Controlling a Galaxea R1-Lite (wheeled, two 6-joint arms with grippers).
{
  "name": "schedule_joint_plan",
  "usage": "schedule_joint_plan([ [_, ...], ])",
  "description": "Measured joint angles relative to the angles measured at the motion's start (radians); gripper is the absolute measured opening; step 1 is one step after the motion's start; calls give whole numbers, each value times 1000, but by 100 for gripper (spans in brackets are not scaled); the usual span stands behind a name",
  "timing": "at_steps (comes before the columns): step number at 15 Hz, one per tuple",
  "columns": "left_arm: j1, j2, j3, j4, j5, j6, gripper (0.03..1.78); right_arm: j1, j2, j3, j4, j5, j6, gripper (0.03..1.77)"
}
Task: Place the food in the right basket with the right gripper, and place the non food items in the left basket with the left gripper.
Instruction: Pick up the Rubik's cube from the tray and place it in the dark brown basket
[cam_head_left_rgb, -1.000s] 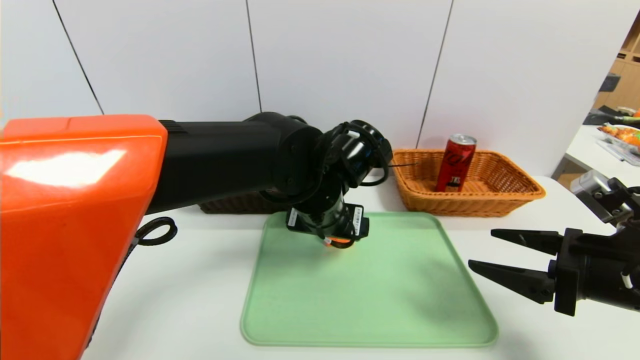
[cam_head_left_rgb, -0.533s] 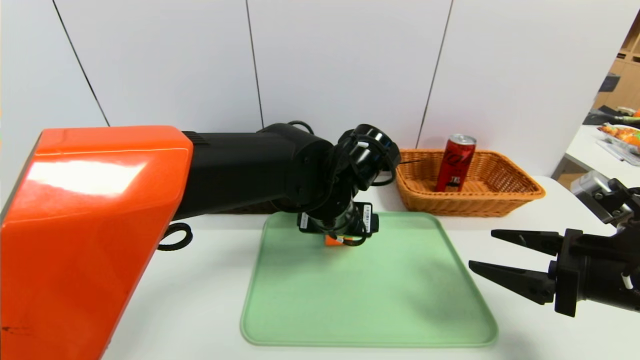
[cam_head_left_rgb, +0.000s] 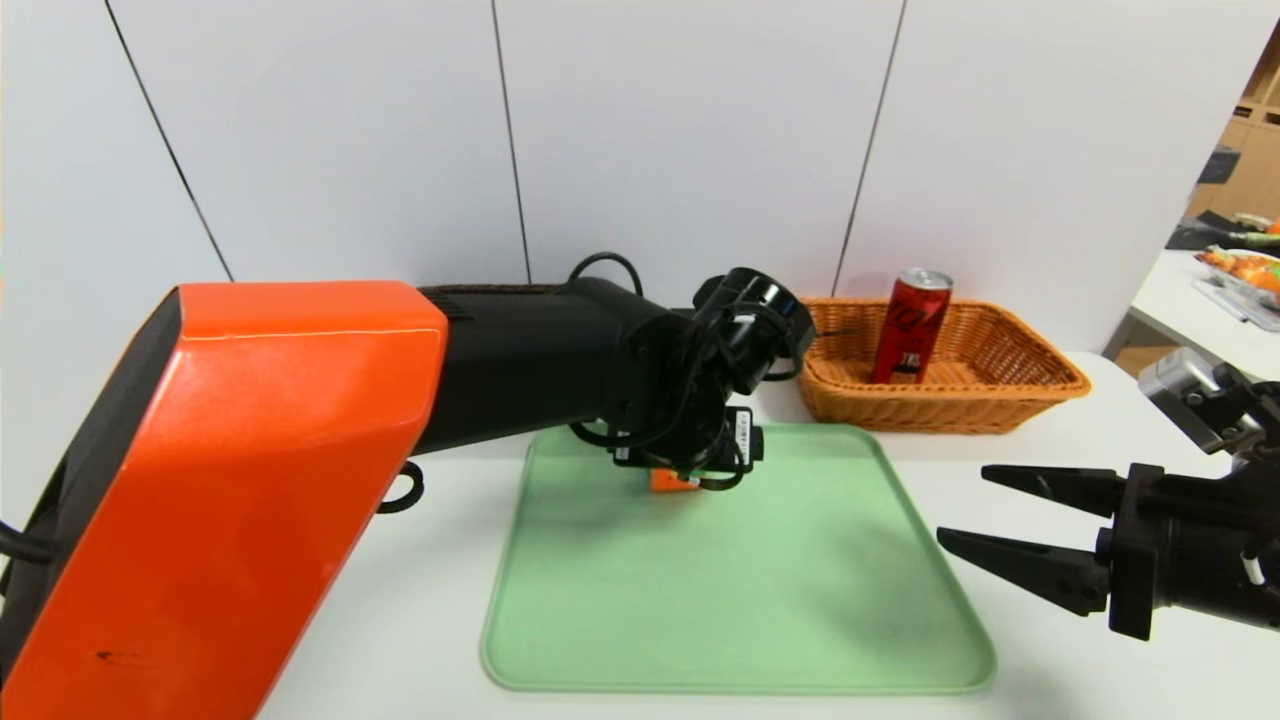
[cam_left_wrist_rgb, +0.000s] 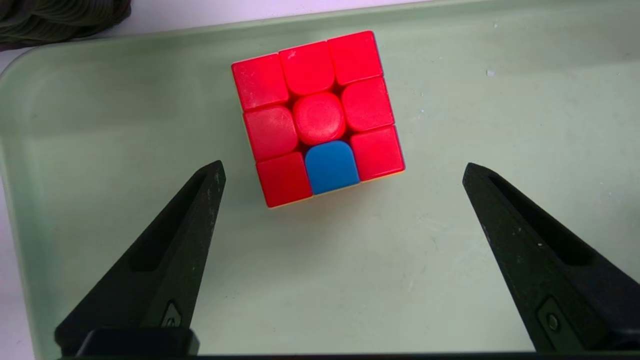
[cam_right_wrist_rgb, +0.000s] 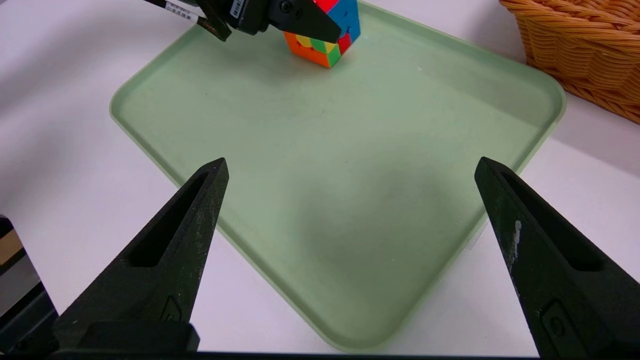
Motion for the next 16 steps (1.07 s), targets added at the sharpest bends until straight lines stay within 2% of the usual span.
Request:
schedule_joint_plan([
  [3,1,24,0,-42,32,-7,169,-1,0,-1,0,0,-1,170],
  [16,8,62,0,-66,62,-20,169,-1,-10,-1,0,0,0,170],
])
